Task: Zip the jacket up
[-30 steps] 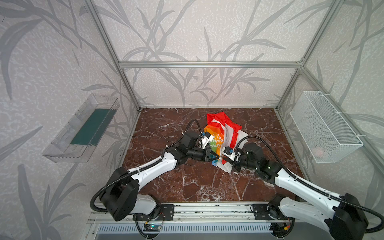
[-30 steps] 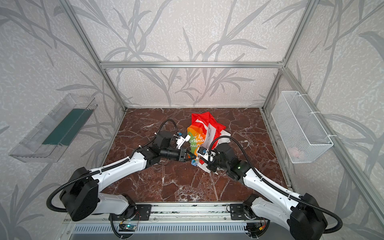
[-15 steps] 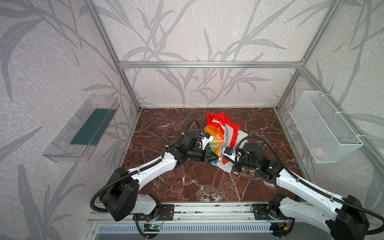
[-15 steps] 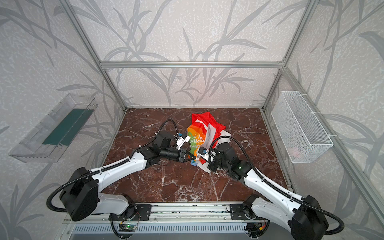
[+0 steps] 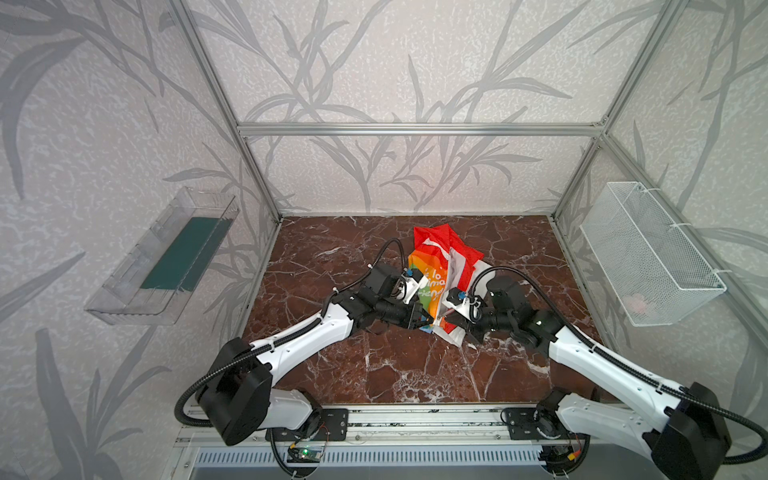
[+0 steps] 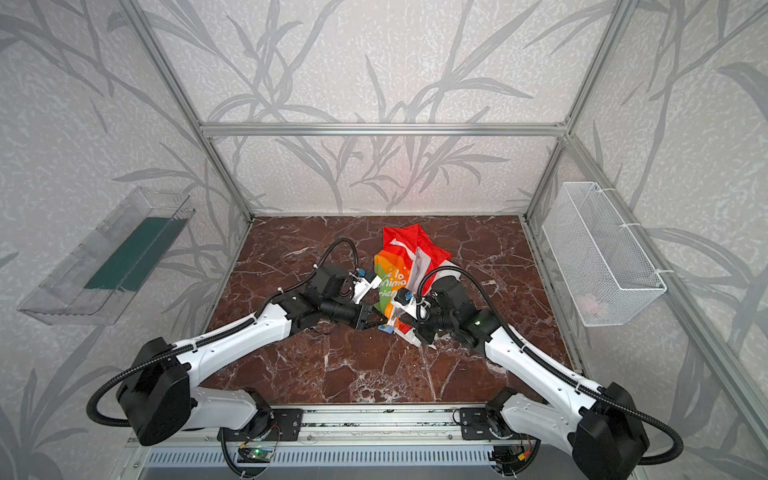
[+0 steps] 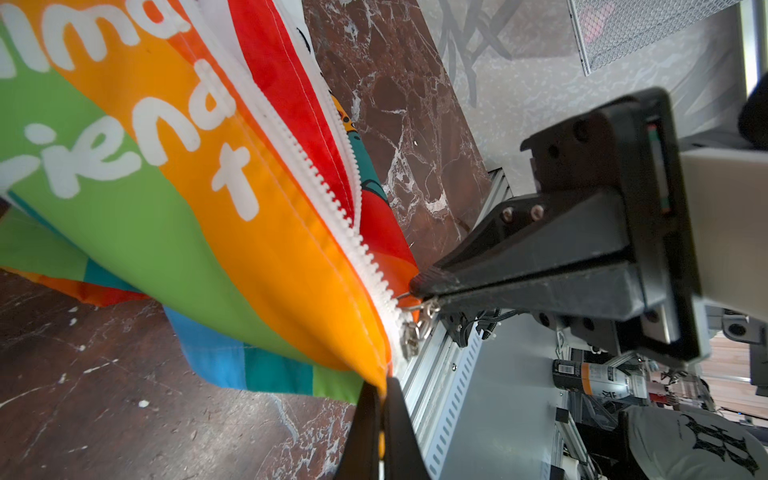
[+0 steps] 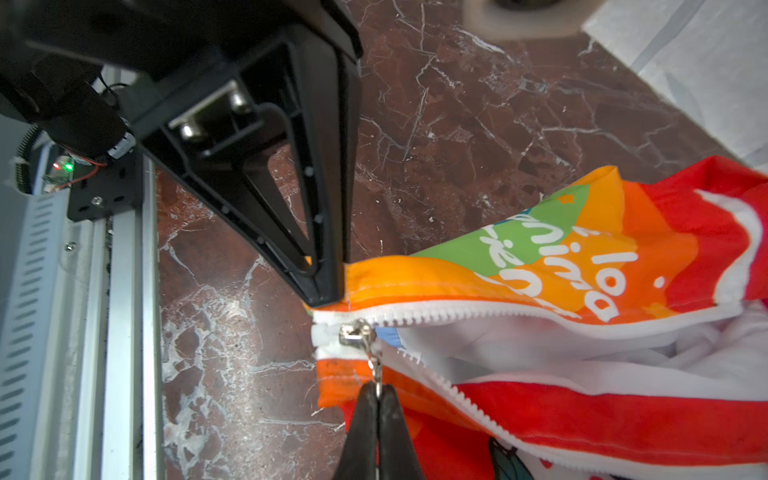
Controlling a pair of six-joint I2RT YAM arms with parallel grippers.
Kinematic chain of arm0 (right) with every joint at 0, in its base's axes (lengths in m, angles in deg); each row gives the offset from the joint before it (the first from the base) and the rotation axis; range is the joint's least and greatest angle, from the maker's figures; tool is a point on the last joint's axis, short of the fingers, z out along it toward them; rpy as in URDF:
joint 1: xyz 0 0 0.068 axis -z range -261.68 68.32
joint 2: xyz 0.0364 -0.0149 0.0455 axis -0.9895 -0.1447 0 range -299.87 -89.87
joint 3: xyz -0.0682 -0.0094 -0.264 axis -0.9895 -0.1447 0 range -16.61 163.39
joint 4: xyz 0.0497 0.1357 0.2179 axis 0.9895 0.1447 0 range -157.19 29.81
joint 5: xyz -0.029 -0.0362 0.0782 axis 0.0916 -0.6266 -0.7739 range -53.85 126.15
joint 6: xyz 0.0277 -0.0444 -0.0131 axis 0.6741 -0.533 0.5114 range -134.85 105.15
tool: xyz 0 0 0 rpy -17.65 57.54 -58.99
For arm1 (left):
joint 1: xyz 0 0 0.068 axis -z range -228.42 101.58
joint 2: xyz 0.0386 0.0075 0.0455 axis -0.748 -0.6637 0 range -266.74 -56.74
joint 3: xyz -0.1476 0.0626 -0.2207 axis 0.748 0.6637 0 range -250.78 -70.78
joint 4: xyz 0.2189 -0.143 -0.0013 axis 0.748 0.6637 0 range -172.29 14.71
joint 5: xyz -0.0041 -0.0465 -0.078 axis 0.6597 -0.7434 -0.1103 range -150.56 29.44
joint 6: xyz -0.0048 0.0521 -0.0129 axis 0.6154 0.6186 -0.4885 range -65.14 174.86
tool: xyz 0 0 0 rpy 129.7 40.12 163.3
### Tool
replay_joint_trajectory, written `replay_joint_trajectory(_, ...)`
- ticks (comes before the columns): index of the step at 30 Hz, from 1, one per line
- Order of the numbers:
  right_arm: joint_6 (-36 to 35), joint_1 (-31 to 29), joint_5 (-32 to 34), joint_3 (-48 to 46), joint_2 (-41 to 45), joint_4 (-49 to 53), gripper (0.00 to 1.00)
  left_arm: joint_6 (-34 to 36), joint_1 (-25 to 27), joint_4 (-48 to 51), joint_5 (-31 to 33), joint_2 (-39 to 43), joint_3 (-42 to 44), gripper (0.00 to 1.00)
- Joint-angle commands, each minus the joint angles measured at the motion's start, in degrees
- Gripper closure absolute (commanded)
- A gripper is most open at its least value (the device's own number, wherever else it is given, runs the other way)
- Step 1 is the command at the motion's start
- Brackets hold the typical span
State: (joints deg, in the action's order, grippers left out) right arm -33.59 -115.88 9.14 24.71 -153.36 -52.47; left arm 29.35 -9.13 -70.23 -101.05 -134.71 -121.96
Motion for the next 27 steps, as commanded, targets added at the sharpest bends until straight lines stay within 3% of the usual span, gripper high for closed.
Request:
replay_joint_trajectory(1, 7.7, 3.4, -4.8, 2.3, -2.6, -1.0, 1.00, 2.9, 0.2, 6.1, 2.8, 1.6, 0.6, 1.00)
replay_joint_trajectory(7, 18.5, 4.8, -7.5, 0.6, -4.7, -8.9, 1.00, 2.4, 0.4, 4.4, 3.2, 2.6, 2.2, 1.00)
replay_joint_trajectory(9, 18.0, 4.6, -12.4, 0.3, -4.6, -11.4, 1.00, 2.2, 0.4, 3.9, 3.5, 2.7, 2.5, 1.00)
replay_joint_trajectory(16, 11.7, 3.1, -12.6, -0.6, -1.7, -9.2, 1.00, 1.6, 0.4, 3.1, 3.2, 2.5, 2.2, 1.00)
replay_joint_trajectory(27, 10.7, 2.1, -15.6, -0.2, -3.3, -9.4, 0.93, 0.8, 0.5, 2.5, 3.0, 2.5, 2.0, 1.00)
